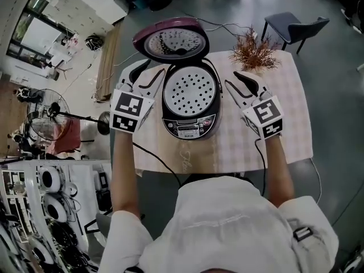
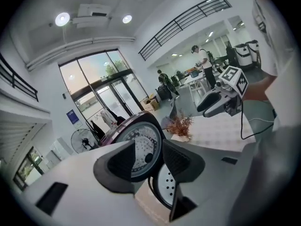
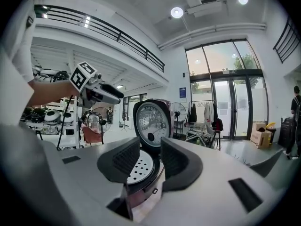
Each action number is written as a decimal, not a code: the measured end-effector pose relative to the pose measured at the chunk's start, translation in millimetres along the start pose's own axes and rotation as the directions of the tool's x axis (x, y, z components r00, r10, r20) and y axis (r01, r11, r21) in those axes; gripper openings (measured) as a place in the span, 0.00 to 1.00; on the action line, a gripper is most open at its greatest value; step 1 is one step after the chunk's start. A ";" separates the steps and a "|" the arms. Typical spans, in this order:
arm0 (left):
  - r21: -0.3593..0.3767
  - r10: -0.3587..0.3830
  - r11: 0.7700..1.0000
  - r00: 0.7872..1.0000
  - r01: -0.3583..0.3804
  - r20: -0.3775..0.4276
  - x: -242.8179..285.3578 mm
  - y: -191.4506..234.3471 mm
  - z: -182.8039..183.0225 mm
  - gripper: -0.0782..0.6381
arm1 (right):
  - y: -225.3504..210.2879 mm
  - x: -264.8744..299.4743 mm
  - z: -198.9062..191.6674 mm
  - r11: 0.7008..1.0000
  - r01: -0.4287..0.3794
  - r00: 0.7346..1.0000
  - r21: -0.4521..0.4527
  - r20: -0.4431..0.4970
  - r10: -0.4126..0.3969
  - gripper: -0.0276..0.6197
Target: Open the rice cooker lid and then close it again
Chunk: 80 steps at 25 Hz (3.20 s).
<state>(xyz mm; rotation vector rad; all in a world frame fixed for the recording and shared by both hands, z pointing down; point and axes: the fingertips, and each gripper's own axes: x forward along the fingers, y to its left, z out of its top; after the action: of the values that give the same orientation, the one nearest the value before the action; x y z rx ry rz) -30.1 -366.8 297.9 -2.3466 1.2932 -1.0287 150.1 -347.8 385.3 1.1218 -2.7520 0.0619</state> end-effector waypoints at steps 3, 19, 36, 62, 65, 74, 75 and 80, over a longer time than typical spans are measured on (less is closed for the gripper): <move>0.054 0.001 0.999 1.000 -0.002 0.011 22.2 25.2 4.2 0.41 | -2.2 17.3 6.9 1.000 0.010 1.000 -0.003 0.006 -0.010 0.29; 0.384 -0.123 0.912 0.989 0.147 -0.085 108.4 89.1 7.7 0.45 | -12.8 56.6 -8.0 0.995 0.082 0.995 0.050 -0.065 -0.079 0.29; 0.358 -0.145 0.922 0.989 0.149 -0.039 101.1 72.6 4.5 0.45 | -1.0 51.2 -13.1 0.995 0.084 0.993 0.056 -0.087 -0.079 0.29; 0.371 -0.021 0.928 0.999 0.030 -0.030 37.8 -4.4 -25.0 0.41 | 51.7 -10.1 -14.6 0.998 0.029 0.996 0.051 -0.084 -0.025 0.29; 0.375 -0.010 0.927 0.999 0.024 -0.039 28.7 -18.8 -30.8 0.41 | 59.1 -16.7 -15.6 0.999 0.017 0.997 0.044 -0.082 -0.013 0.29; 0.367 0.006 0.930 0.996 0.026 -0.086 10.1 -62.3 -56.4 0.41 | 74.5 -27.0 -32.8 1.000 -0.007 0.993 0.025 -0.120 0.010 0.29; 0.364 0.005 0.931 0.996 0.029 -0.094 8.6 -67.1 -59.7 0.41 | 76.3 -28.1 -34.7 1.000 -0.010 0.992 0.015 -0.128 0.012 0.29; 0.354 -0.003 0.934 0.992 0.047 -0.124 3.6 -87.5 -74.0 0.41 | 81.4 -30.5 -43.1 1.000 -0.021 0.988 0.019 -0.151 0.024 0.29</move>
<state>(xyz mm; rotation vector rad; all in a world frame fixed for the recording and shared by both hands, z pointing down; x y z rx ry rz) -25.5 -313.1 399.1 -2.0570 1.0124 -1.3090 120.8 -264.1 424.7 1.0449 -2.6351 0.1666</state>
